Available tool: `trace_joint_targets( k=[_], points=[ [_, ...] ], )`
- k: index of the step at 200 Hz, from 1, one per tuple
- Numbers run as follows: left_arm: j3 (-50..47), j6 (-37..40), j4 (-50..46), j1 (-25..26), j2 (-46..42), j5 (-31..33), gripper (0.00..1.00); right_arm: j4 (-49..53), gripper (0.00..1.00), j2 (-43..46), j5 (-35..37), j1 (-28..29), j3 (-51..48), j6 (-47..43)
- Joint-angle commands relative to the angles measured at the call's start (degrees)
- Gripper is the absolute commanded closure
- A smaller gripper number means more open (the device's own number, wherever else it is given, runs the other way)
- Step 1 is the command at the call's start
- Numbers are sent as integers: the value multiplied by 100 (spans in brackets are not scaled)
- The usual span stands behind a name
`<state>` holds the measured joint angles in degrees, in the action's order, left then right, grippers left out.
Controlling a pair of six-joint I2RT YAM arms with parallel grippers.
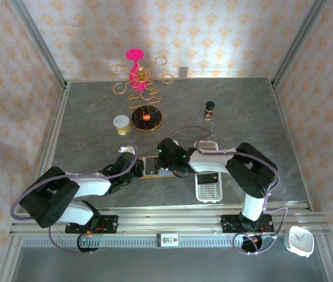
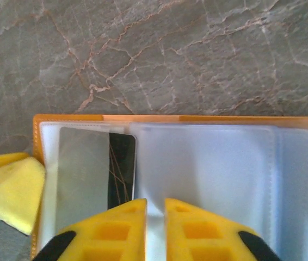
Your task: Put the credit cards into the card holder
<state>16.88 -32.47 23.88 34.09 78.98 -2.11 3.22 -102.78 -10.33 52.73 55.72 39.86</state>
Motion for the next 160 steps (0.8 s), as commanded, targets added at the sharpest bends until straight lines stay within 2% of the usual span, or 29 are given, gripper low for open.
trace_joint_targets(
  k=[1, 48, 87, 127, 160],
  points=[
    [43, 6, 25, 72, 161, -461, 86, 240, 93, 107, 297, 18, 101, -74],
    [8, 1, 149, 70, 127, -618, 86, 306, 98, -65, 286, 77, 218, -127],
    [-35, -55, 402, 72, 229, -1017, 85, 206, 100, -150, 184, 130, 241, -125],
    [-19, -54, 328, 74, 198, -898, 83, 170, 100, -234, 145, 141, 194, -70],
    [-19, -75, 342, 72, 170, -913, 77, 20, 100, -206, 54, 150, 143, -17]
  ],
)
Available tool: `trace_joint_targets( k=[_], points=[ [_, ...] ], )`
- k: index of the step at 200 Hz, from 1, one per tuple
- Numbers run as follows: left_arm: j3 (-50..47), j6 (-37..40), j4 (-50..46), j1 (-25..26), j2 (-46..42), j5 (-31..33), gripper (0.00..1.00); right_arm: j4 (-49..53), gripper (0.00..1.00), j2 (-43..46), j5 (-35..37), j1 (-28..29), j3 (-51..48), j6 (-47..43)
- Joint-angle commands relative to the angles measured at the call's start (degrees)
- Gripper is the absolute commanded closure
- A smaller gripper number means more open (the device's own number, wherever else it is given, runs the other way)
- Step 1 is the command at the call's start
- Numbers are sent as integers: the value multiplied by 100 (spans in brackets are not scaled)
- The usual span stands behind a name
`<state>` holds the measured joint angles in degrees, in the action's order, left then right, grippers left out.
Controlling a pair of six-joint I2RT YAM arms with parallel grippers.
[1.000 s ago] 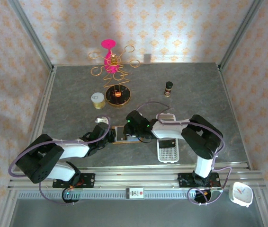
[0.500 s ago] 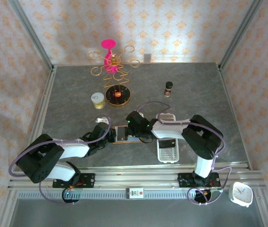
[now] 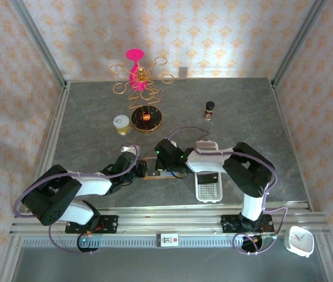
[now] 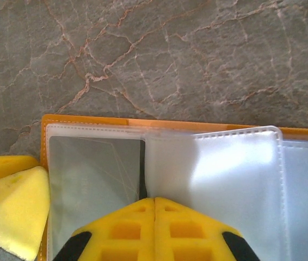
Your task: Put the credit cards into the card holder
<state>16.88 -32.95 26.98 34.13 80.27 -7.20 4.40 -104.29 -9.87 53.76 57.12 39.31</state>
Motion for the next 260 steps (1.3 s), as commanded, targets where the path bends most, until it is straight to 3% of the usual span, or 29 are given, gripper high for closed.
trace_joint_targets(
  k=[1, 54, 138, 200, 231, 260],
  points=[
    [-19, -27, 29, 68, 41, -413, 77, -102, 100, -56, 5, 52, 6, 44],
    [8, -27, -48, 68, -6, -356, 70, -177, 100, -74, 0, 56, -66, 102],
    [42, -35, -695, 63, -598, 676, 62, -227, 100, -31, 75, 64, -200, 295],
    [-917, -506, 816, 55, -1838, -205, 71, -369, 100, 13, -6, 100, -219, 371],
    [-806, -555, 1125, 59, -1397, -945, 89, -505, 100, 109, -72, 109, -293, 441],
    [-557, -579, 1216, 59, -743, -1395, 94, -553, 100, 185, -89, 107, -305, 472]
  ],
)
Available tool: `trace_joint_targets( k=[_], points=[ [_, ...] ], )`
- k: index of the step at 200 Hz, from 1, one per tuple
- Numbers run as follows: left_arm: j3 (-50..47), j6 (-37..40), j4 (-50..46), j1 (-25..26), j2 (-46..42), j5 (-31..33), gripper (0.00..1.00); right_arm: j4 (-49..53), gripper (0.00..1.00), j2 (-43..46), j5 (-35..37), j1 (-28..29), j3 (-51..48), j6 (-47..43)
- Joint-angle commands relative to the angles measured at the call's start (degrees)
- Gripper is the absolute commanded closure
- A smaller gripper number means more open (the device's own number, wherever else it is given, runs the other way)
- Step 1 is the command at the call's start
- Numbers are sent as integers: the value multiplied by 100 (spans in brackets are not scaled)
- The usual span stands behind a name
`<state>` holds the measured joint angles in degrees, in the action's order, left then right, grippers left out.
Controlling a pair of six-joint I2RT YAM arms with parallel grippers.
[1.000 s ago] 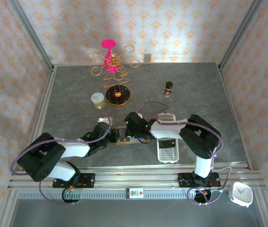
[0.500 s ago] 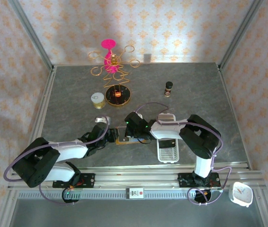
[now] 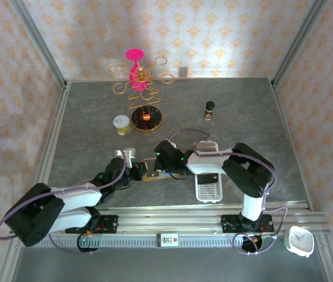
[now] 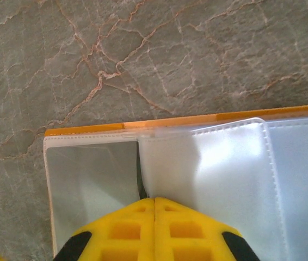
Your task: Put the credit cards into the card holder
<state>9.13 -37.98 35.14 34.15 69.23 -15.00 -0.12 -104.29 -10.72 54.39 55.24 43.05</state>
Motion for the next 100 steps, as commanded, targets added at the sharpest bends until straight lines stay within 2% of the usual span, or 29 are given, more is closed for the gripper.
trace_joint_targets(
  k=[1, 20, 63, 100],
  points=[
    [224, -77, 417, 57, 379, -620, 94, -101, 100, 183, -6, 44, -118, 99],
    [286, -100, 367, 57, 626, -520, 94, -118, 100, 240, -5, 45, -136, 115],
    [740, 185, -760, 57, 1126, 421, 99, -18, 100, 549, 262, 45, -198, 79],
    [851, 260, -870, 61, 1317, 426, 100, 212, 98, 918, 665, 45, -288, 39]
  ],
)
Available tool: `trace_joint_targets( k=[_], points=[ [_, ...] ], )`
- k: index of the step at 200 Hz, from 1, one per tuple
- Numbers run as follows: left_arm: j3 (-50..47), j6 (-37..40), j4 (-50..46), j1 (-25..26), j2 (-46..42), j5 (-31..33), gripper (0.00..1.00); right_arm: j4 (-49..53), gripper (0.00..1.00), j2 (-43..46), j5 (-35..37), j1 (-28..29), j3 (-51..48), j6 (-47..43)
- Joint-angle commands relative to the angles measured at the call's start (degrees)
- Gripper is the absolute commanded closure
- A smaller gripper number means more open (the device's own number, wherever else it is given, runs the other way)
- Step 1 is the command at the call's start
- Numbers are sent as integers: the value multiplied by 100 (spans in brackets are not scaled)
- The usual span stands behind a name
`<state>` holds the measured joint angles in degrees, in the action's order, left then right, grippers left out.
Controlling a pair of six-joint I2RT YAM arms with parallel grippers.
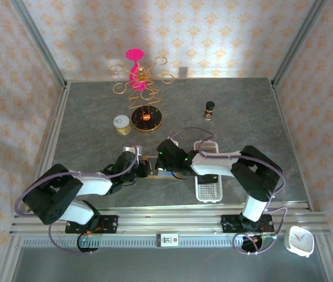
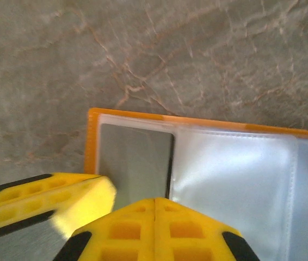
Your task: Put the credit cards into the card holder
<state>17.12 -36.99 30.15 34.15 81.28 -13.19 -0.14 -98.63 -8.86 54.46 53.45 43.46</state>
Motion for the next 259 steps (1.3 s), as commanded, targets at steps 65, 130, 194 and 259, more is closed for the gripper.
trace_joint_targets(
  k=[65, 130, 194, 259],
  points=[
    [8, 142, -277, 56, 91, 191, 100, 428, 83, 651, 765, 34, -483, 186],
    [-25, 135, -211, 57, 86, 133, 100, 104, 78, 508, 497, 39, -686, 307],
    [-34, 145, -203, 64, 55, 141, 100, 208, 75, 504, 536, 34, -886, 375],
    [-51, 146, -170, 62, 55, 133, 100, -1, 74, 371, 318, 38, -977, 416]
  ],
)
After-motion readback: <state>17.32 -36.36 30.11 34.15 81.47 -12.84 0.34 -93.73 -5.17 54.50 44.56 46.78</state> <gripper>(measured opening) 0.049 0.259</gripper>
